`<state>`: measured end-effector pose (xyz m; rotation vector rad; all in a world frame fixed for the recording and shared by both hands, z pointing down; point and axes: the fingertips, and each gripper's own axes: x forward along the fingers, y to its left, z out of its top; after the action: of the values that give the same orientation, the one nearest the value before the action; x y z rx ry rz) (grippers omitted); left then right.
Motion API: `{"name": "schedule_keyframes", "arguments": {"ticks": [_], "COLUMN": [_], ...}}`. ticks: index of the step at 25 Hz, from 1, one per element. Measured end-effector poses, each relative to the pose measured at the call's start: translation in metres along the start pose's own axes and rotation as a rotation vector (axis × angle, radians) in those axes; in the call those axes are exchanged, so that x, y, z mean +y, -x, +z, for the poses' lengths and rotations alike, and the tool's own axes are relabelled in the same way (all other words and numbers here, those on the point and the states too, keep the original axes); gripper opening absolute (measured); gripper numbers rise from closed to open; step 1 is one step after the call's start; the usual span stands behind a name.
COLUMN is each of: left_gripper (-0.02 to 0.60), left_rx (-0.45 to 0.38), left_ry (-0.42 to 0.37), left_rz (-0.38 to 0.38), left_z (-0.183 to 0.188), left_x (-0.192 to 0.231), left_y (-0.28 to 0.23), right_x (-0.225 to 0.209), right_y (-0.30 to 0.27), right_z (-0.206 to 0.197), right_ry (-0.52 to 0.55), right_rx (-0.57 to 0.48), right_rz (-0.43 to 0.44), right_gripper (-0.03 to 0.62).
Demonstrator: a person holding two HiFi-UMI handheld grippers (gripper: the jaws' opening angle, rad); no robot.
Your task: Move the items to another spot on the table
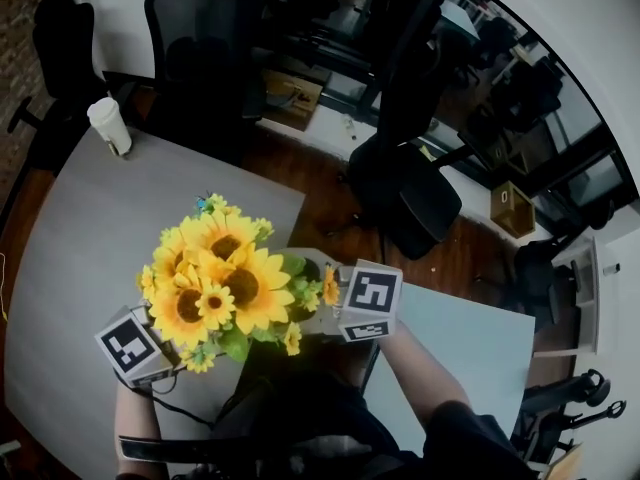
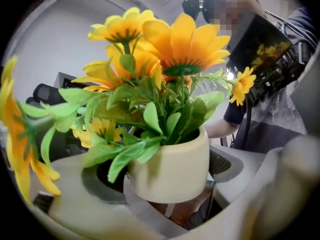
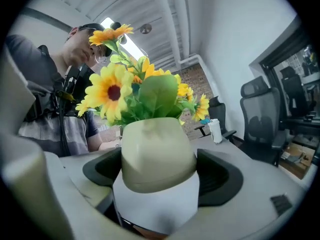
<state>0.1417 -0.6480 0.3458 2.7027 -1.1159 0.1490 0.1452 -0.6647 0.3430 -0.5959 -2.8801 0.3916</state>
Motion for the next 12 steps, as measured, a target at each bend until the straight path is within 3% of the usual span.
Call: {"name": "schedule_keyframes", "arguments": {"ticks": [6,12], "left_gripper": [0.497,0.497], "left_rx": [0.055,0.066], "left_ry": [0.014,0.046], "left_rz": [0.144,0.273], "left_z": [0.001,0.028], "left_x": [0.032,0.065], "left_y": [-0.012,-0.047], "right_x": [-0.034,-0.077], "right_y": [-0.003,0.022], "right_z": [0.004,0.032], "right_ry": [0.014,0.030], "right_rx": [0.012,-0.018], "right_rz": [0.146,0.257], "right_gripper": [0.472,0.472]}}
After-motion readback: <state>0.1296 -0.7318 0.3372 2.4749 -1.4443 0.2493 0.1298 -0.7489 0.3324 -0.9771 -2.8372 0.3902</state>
